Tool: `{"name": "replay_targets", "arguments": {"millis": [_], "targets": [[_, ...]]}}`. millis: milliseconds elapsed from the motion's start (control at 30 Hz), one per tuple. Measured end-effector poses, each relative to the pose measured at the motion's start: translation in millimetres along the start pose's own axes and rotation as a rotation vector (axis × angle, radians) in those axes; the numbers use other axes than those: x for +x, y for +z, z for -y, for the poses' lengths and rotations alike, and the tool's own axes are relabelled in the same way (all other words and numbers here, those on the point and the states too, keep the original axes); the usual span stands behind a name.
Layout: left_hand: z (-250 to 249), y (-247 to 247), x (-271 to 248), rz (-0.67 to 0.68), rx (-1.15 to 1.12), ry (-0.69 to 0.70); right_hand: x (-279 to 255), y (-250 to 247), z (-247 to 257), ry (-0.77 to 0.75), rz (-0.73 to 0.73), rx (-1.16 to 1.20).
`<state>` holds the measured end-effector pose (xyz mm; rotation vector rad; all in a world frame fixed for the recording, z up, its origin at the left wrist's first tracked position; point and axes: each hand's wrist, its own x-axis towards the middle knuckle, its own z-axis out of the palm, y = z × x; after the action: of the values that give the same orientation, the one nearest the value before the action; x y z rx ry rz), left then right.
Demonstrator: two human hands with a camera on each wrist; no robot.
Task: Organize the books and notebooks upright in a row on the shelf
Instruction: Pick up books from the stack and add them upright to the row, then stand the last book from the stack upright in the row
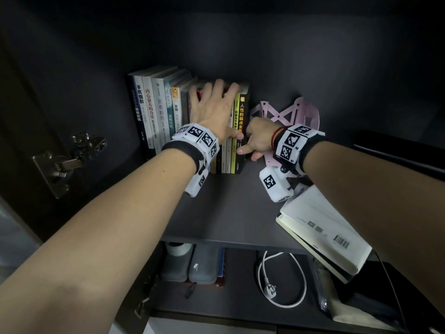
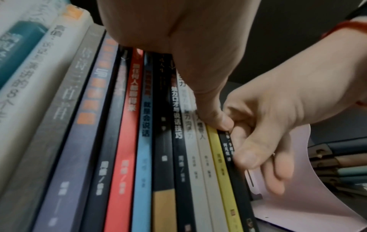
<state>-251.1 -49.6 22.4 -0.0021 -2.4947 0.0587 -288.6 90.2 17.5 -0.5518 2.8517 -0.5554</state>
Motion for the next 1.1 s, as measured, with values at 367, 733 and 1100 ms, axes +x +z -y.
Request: {"name": "replay_targets", "arguments": {"millis": [367,733,1100], "targets": [[-55.6,-24.5,-38.2,-0.079,-0.037,-0.004,-70.0,-56.6,-71.3,0.107,0.130,0.078],[-169.8,-46.9,-86.9,0.954,-0.222,0.090,-148.8,-40.8,-156.5,0.383,0.187,-0.256],[-217.7,-52.5,-129.1,0.960,-0.034,0.139,-181.2,-32.2,-169.5,0.419,0.160,-0.005]]}}
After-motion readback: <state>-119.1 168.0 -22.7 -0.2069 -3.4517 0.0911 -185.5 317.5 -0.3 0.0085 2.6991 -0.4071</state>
